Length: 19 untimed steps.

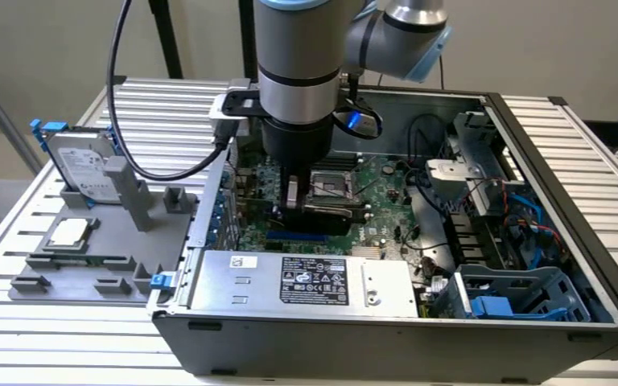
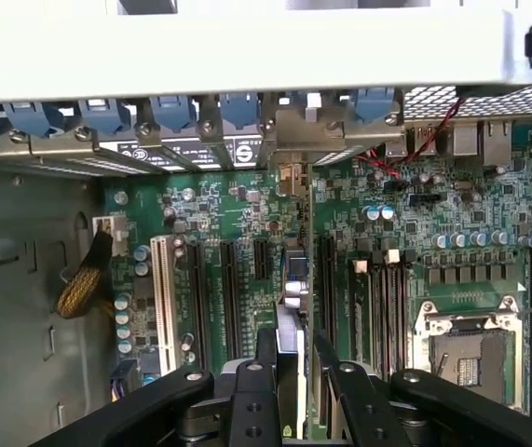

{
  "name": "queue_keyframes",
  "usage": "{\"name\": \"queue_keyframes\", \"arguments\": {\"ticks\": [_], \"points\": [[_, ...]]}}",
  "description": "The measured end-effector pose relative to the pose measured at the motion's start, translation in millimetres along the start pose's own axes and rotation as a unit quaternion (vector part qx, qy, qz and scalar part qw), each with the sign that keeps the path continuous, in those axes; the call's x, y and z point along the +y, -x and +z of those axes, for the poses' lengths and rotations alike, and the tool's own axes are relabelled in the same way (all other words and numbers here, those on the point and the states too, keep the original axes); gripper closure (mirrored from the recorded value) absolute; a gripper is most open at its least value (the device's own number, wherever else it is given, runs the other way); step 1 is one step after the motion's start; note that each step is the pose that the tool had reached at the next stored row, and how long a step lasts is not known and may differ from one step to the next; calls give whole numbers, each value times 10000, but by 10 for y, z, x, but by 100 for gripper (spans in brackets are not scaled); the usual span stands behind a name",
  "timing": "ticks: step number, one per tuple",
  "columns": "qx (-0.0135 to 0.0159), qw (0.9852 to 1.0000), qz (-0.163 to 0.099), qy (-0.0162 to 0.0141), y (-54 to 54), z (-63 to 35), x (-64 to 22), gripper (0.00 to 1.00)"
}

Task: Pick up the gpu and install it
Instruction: 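Insert the gpu into the slot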

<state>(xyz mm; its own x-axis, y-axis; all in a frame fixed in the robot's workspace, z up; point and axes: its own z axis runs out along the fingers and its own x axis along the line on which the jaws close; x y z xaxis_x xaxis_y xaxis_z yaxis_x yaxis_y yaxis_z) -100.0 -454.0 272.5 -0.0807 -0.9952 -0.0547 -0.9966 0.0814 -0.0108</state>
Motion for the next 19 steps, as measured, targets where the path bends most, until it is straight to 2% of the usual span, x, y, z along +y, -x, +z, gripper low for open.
{"name": "queue_keyframes", "arguments": {"ticks": [5,19], "points": [[26,10000,-7,-1,-1,-1,0,100],[25,9999,-127,5,2,30,35,100]]}}
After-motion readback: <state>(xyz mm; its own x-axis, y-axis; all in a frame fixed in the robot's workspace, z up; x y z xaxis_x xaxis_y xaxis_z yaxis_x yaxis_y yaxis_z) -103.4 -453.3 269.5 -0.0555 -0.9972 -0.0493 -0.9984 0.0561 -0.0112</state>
